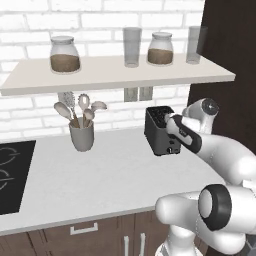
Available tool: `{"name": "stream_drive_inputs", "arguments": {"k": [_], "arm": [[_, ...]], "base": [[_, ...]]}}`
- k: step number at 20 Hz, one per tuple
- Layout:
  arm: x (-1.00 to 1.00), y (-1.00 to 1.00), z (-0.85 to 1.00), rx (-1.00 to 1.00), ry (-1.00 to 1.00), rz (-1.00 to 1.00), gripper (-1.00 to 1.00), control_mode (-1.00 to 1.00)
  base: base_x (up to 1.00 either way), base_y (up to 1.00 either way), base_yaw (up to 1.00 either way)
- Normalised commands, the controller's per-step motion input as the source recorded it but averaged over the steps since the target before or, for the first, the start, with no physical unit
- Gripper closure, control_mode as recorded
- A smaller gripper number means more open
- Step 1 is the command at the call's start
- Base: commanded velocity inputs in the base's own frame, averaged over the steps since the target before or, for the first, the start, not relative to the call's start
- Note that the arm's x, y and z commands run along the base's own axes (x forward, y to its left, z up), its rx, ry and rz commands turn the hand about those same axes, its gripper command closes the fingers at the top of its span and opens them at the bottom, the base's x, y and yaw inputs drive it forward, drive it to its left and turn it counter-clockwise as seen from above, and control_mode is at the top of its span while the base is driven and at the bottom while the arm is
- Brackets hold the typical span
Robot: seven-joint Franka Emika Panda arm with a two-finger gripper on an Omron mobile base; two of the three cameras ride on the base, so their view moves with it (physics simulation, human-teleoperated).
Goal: Start the toaster. Once the lever pops up, take the bread to the plate on the dining counter.
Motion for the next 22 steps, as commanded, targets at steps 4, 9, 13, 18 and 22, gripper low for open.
{"name": "stream_drive_inputs", "arguments": {"k": [4,9,13,18,22], "arm": [[0.29,-0.12,-0.01,0.0,0.0,0.0,-1.0,-1.0],[0.11,-0.25,-0.01,0.0,0.0,0.0,-1.0,-1.0],[0.28,-0.03,-0.12,0.0,0.0,0.0,-1.0,-1.0],[0.27,0.16,-0.09,0.0,0.0,0.0,-1.0,-1.0],[0.08,0.03,0.0,0.0,-0.01,0.0,-1.0,-1.0]], "base": [[0.0,0.0,0.0],[0.0,0.0,0.0],[0.0,0.0,0.0],[0.0,0.0,0.0],[0.0,0.0,0.0]]}}
